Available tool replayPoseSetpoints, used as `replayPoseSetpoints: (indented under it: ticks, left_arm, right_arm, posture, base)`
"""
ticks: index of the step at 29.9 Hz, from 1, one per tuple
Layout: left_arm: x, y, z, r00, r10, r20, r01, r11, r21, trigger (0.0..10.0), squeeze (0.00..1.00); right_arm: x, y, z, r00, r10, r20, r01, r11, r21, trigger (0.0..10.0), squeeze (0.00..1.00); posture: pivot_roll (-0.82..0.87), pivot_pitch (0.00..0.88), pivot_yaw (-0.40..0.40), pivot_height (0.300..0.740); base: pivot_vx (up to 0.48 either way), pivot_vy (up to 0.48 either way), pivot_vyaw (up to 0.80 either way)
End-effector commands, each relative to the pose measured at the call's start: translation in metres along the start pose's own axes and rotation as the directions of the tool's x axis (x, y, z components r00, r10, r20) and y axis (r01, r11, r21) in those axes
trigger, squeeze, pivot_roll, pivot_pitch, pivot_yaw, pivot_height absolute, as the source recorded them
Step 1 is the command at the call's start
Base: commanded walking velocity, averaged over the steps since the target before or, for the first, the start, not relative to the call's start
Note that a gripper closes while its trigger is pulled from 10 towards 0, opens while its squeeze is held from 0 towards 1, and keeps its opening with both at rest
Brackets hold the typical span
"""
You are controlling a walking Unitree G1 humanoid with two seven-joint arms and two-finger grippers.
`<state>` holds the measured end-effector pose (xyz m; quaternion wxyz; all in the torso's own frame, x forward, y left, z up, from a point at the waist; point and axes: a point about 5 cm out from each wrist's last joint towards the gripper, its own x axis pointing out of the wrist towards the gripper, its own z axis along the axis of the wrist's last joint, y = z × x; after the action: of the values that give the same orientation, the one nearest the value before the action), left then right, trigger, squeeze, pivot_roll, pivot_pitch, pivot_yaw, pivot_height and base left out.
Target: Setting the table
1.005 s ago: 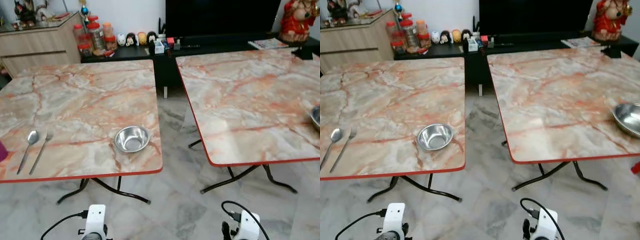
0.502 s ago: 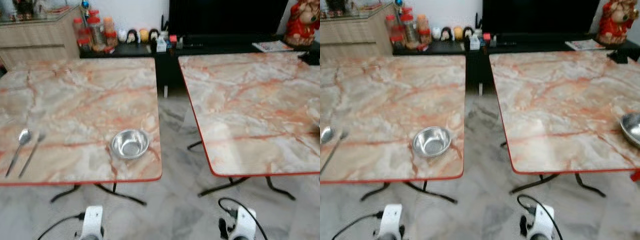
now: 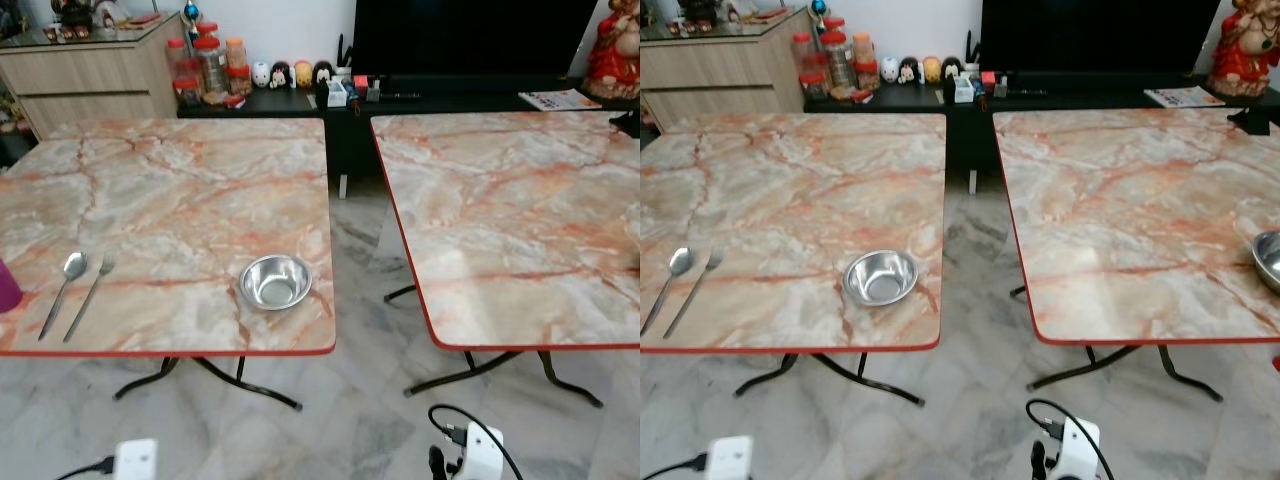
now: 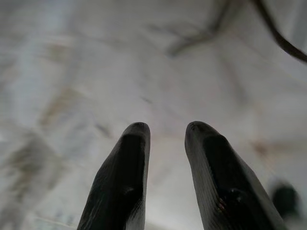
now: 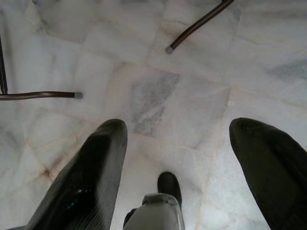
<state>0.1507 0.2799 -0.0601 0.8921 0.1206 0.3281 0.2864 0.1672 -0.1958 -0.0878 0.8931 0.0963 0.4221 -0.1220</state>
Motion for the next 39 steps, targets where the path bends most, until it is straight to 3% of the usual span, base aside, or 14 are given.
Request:
replayPoseSetpoints:
  ticks: [1,5,6,8,9,12,13,18,22,25,28,31,32,39]
  left_arm:
    - [0.005,0.014,0.016,0.992,0.083,0.097,-0.081,0.996,-0.025,10.0,0.00]
    - [0.010,0.031,0.056,0.931,0.155,0.330,-0.168,0.986,0.011,10.0,0.00]
    - [0.010,0.033,0.079,0.882,0.151,0.447,-0.199,0.978,0.061,10.0,0.00]
    - [0.009,0.033,0.092,0.849,0.143,0.509,-0.224,0.969,0.101,10.0,0.00]
    - [0.005,0.032,0.128,0.738,0.131,0.662,-0.328,0.927,0.182,10.0,0.00]
    - [-0.004,0.030,0.164,0.614,0.136,0.777,-0.407,0.898,0.165,10.0,0.00]
    - [-0.012,0.025,0.189,0.535,0.120,0.836,-0.430,0.891,0.147,10.0,0.00]
    - [-0.036,-0.005,0.243,0.367,0.011,0.930,-0.361,0.923,0.132,10.0,0.00]
    - [-0.060,-0.052,0.267,0.246,-0.195,0.950,-0.283,0.922,0.262,10.0,0.00]
    - [-0.073,-0.081,0.275,0.241,-0.273,0.932,-0.134,0.941,0.310,10.0,0.00]
    - [-0.077,-0.103,0.279,0.310,-0.322,0.895,0.091,0.947,0.309,10.0,0.00]
    - [-0.081,-0.126,0.283,0.312,-0.448,0.838,0.187,0.894,0.408,10.0,0.00]
    - [-0.080,-0.133,0.288,0.351,-0.470,0.810,0.287,0.878,0.384,10.0,1.00]
    - [-0.077,-0.142,0.303,0.401,-0.569,0.718,0.510,0.790,0.341,10.0,1.00]
  right_arm:
    - [0.001,0.004,0.002,1.000,0.018,-0.001,-0.018,1.000,-0.014,10.0,0.00]
    - [0.001,0.008,0.002,0.999,0.037,-0.009,-0.037,0.999,-0.040,10.0,0.00]
    - [0.001,0.008,0.002,0.999,0.040,-0.010,-0.040,0.998,-0.043,10.0,0.00]
    - [0.002,0.009,0.003,0.999,0.041,-0.010,-0.041,0.998,-0.044,10.0,0.00]
    - [0.002,0.010,0.004,0.999,0.046,-0.010,-0.046,0.998,-0.049,10.0,0.00]
    - [0.002,0.011,0.005,0.999,0.048,-0.007,-0.048,0.998,-0.048,10.0,0.00]
    - [0.002,0.011,0.005,0.999,0.048,-0.005,-0.048,0.998,-0.046,10.0,0.00]
    - [0.002,0.011,0.006,0.999,0.042,-0.001,-0.042,0.998,-0.038,10.0,0.00]
    - [0.002,0.009,0.004,0.999,0.037,-0.005,-0.038,0.999,-0.037,10.0,0.00]
    - [0.002,0.009,0.003,0.999,0.037,-0.008,-0.037,0.999,-0.038,10.0,0.00]
    - [0.002,0.009,0.003,0.999,0.034,-0.007,-0.035,0.999,-0.036,10.0,0.00]
    - [0.002,0.009,0.006,1.000,0.029,0.001,-0.029,0.999,-0.024,10.0,0.00]
    - [0.003,0.009,0.007,1.000,0.027,0.006,-0.027,1.000,-0.017,10.0,0.00]
    - [0.003,0.009,0.008,1.000,0.025,0.008,-0.025,1.000,-0.015,10.0,0.00]
  posture:
    - [0.06,0.000,-0.023,0.740]
    - [0.08,0.000,-0.033,0.740]
    - [0.09,0.000,-0.037,0.740]
    - [0.09,0.000,-0.038,0.740]
    - [0.09,0.000,-0.034,0.740]
    - [0.08,0.000,-0.031,0.740]
    - [0.08,0.000,-0.026,0.740]
    - [0.06,0.000,-0.012,0.740]
    - [0.05,0.000,-0.008,0.740]
    - [0.04,0.000,-0.005,0.740]
    - [0.03,0.000,0.004,0.740]
    - [0.02,0.000,0.003,0.740]
    - [0.02,0.000,0.001,0.740]
    - [0.03,0.000,-0.003,0.740]
  base:
    - [0.000,0.000,0.00]
    - [0.000,0.000,0.00]
    - [0.000,0.000,0.00]
    - [0.000,0.000,0.00]
    - [0.000,0.000,0.00]
    - [0.000,0.000,0.00]
    - [0.000,0.000,0.00]
    - [0.000,0.000,0.00]
    - [0.000,0.000,0.00]
    - [0.000,0.000,0.00]
    - [0.000,0.000,0.00]
    - [0.000,0.000,0.00]
    - [0.000,0.000,0.00]
    - [0.000,0.000,0.00]
